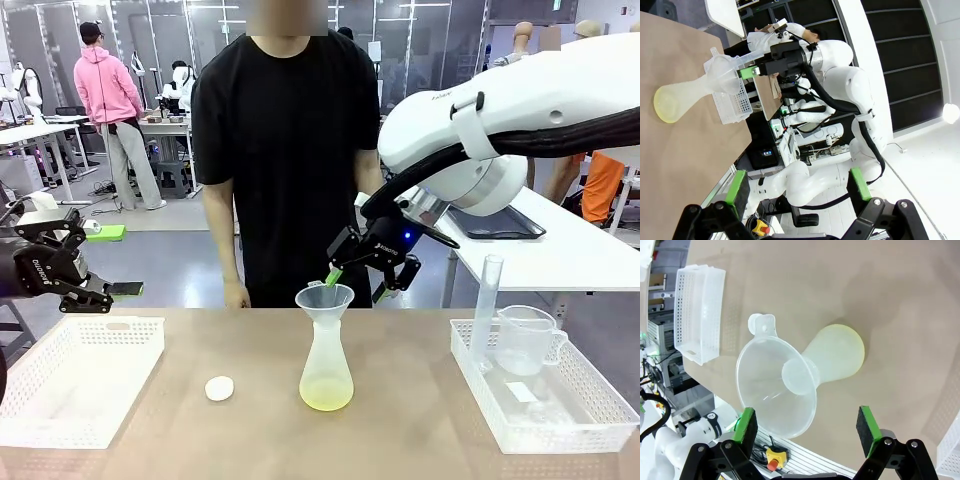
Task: Prepare the solutions needed for the experiment.
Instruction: Once the solution is in the Big flask , pick up the Plastic Funnel and place it back into the right Organizing basket.
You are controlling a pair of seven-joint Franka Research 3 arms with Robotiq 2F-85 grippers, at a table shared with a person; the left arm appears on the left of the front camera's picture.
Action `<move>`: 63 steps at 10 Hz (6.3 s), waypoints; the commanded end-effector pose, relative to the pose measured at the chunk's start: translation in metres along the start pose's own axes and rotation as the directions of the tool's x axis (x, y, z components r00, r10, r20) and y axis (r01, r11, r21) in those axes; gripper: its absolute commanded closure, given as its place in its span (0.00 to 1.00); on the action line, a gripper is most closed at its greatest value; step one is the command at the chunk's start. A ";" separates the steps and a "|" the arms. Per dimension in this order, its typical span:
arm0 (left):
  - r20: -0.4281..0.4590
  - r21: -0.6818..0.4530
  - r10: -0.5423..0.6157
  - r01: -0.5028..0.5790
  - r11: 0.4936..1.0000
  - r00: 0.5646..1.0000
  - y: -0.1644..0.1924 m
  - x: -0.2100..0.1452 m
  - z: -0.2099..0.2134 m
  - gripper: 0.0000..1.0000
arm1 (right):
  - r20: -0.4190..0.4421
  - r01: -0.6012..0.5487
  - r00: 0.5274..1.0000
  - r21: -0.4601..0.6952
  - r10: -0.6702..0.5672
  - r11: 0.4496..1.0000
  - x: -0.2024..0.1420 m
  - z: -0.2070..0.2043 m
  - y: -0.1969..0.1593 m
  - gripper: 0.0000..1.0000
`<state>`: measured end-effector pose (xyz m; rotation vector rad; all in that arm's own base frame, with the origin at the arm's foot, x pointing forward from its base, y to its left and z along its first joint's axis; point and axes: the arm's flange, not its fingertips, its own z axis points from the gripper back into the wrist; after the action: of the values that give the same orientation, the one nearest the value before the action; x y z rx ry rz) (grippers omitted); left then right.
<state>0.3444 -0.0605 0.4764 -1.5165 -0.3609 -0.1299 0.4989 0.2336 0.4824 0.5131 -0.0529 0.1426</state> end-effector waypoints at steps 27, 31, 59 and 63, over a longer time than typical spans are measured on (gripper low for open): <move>-0.006 -0.013 -0.001 0.001 1.000 1.000 -0.001 -0.001 0.000 0.00 | 0.031 0.108 0.994 0.011 -0.109 0.994 -0.012 -0.004 0.003 1.00; -0.006 -0.013 -0.001 0.001 1.000 1.000 -0.001 -0.001 0.000 0.00 | 0.113 0.052 0.992 0.052 -0.058 0.997 -0.018 0.023 0.012 1.00; -0.006 -0.013 -0.001 0.001 1.000 1.000 -0.001 -0.001 0.000 0.00 | 0.388 0.518 0.763 0.110 -0.517 0.848 -0.143 0.198 -0.229 1.00; -0.006 -0.013 -0.001 0.001 1.000 1.000 -0.001 -0.001 0.000 0.00 | 0.388 0.518 0.763 0.110 -0.517 0.848 -0.143 0.198 -0.229 1.00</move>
<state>0.3444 -0.0605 0.4763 -1.5161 -0.3609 -0.1296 0.3868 -0.0787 0.5299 0.5270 -0.3137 -0.5213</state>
